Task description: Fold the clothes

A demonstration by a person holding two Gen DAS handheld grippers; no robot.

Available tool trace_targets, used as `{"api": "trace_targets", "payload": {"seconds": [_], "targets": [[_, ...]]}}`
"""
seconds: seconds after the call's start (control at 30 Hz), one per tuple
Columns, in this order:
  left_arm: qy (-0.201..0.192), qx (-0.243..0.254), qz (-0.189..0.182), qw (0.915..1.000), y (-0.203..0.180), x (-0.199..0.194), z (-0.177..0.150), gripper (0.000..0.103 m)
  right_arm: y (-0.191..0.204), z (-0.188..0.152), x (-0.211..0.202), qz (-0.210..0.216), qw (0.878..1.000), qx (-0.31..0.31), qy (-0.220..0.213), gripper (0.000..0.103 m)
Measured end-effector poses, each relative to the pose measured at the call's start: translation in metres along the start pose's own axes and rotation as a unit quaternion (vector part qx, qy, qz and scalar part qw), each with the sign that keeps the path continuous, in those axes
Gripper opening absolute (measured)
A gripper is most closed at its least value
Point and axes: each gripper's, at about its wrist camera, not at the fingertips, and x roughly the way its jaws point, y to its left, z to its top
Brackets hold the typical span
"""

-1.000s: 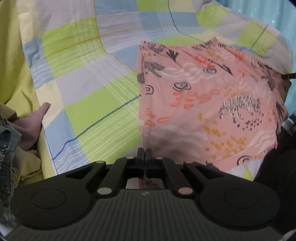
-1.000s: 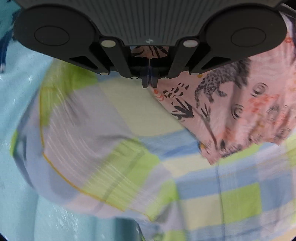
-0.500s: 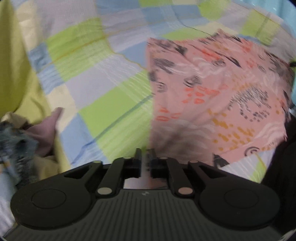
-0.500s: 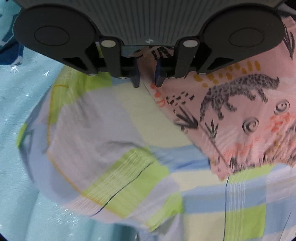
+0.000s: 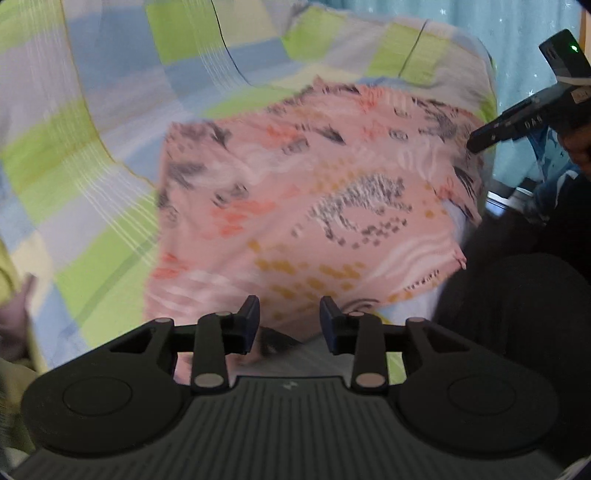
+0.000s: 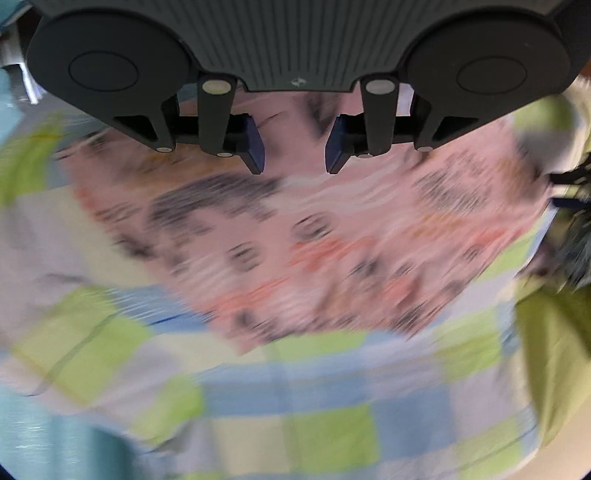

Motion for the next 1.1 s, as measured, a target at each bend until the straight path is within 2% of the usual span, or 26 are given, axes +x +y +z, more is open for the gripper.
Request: {"api": "trace_targets", "payload": {"seconds": [0.1,0.2,0.3,0.4,0.5,0.63,0.7,0.8,1.0,1.1], "targets": [[0.017,-0.017,-0.005,0.9997,0.005,0.012,-0.007,0.031,0.016,-0.008,0.020,0.015,0.999,-0.006,0.029,0.040],[0.021,-0.035,-0.009,0.9991,0.014,0.008,-0.013,0.030,0.017,-0.014,0.038,0.019,0.998,-0.003,0.052,0.040],[0.040,-0.026,0.001,0.9989,0.018,0.004,-0.011,0.030,0.015,-0.016,0.045,0.015,0.998,-0.002,0.059,0.040],[0.041,-0.010,0.019,0.9989,0.016,-0.004,-0.008,0.030,0.019,-0.016,0.042,-0.023,0.997,-0.015,0.072,0.040],[0.030,0.003,0.032,0.9990,0.015,-0.016,-0.002,0.030,0.030,-0.017,0.029,-0.046,0.997,-0.031,0.056,0.040],[0.029,0.047,0.051,0.9971,0.008,-0.022,0.010,0.031,0.053,-0.013,0.005,-0.032,0.998,-0.046,0.013,0.040],[0.030,0.072,0.060,0.9952,0.003,-0.023,0.016,0.035,0.069,-0.010,-0.003,-0.020,0.998,-0.054,-0.001,0.040],[0.031,0.103,0.057,0.9926,0.000,-0.021,0.020,0.037,0.095,-0.006,-0.010,-0.009,0.997,-0.069,-0.018,0.040],[0.032,0.138,0.044,0.9889,0.014,-0.017,0.034,0.039,0.145,0.010,0.009,-0.002,0.991,-0.134,-0.024,0.040],[0.015,0.161,0.035,0.9861,0.031,-0.015,0.050,0.043,0.163,0.025,0.034,0.003,0.987,-0.163,-0.014,0.041]]}}
